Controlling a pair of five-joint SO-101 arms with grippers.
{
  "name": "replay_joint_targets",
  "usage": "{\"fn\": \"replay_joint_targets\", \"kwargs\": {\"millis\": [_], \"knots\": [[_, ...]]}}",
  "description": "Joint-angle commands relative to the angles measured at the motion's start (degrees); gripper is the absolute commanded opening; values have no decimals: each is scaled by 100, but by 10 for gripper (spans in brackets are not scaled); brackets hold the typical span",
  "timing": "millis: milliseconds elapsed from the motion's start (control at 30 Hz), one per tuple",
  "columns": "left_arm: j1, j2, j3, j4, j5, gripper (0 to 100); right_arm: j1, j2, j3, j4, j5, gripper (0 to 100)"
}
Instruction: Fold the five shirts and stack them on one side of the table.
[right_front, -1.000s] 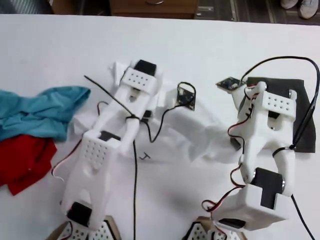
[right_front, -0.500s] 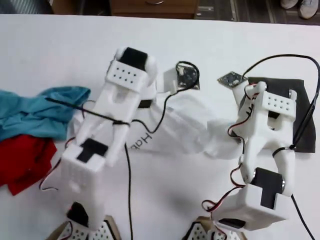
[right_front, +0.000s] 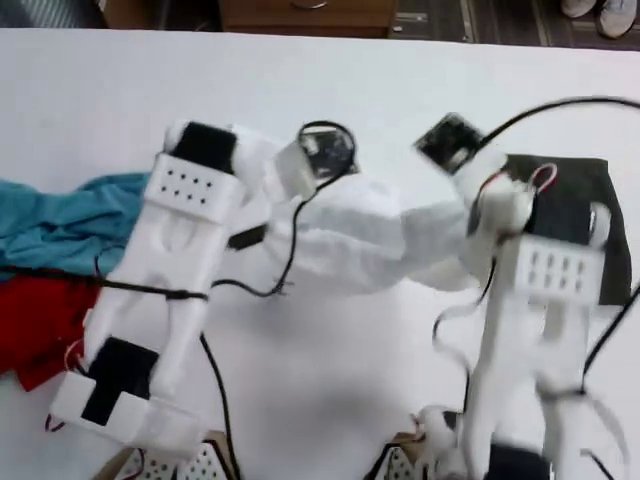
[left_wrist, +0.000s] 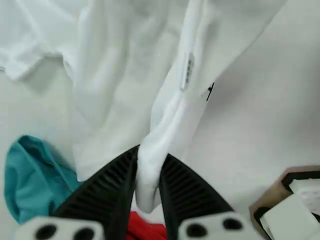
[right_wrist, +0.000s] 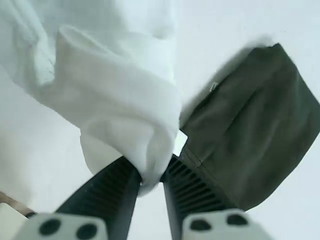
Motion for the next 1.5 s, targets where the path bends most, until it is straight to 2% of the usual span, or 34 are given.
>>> {"fn": "replay_joint_targets", "kwargs": {"millis": [0, 200, 333, 467, 600, 667, 800, 967, 1100, 1267, 1367, 1467], "knots": [[-536, -325, 514, 62, 97, 21, -637, -1305, 791, -84, 9, 21], [-1389, -316, 1490, -448, 369, 21, -2018, -2721, 3051, -593, 9, 21], [-2031, -316, 2097, -1011, 369, 21, -2105, -3398, 4431, -1138, 9, 21], [-2321, -316, 2527, -1398, 378, 21, -2132, -3943, 5292, -1481, 185, 23], [-2365, -316, 2835, -1925, 387, 21, -1921, -4330, 5521, -1622, 747, 39], [-2321, -316, 2941, -2013, 396, 21, -1455, -4497, 5521, -1701, 457, 110], [-2321, -316, 2958, -2004, 712, 21, -488, -4787, 5521, -1974, -765, 289], [-2092, -316, 2923, -2013, 862, 21, -409, -4927, 5521, -2053, -853, 293], [-1714, -308, 2853, -2286, 1046, 21, -391, -4470, 5679, -2862, -923, 286], [-1697, 158, 2290, -2321, 1424, 20, -391, -2695, 5248, -3732, -1741, 289], [-2092, 870, 1851, -2215, 1442, 20, -418, -1314, 4273, -3565, -2040, 289], [-2602, 1477, 1534, -2215, 1512, 21, -426, -127, 3165, -2932, -1969, 289]]}}
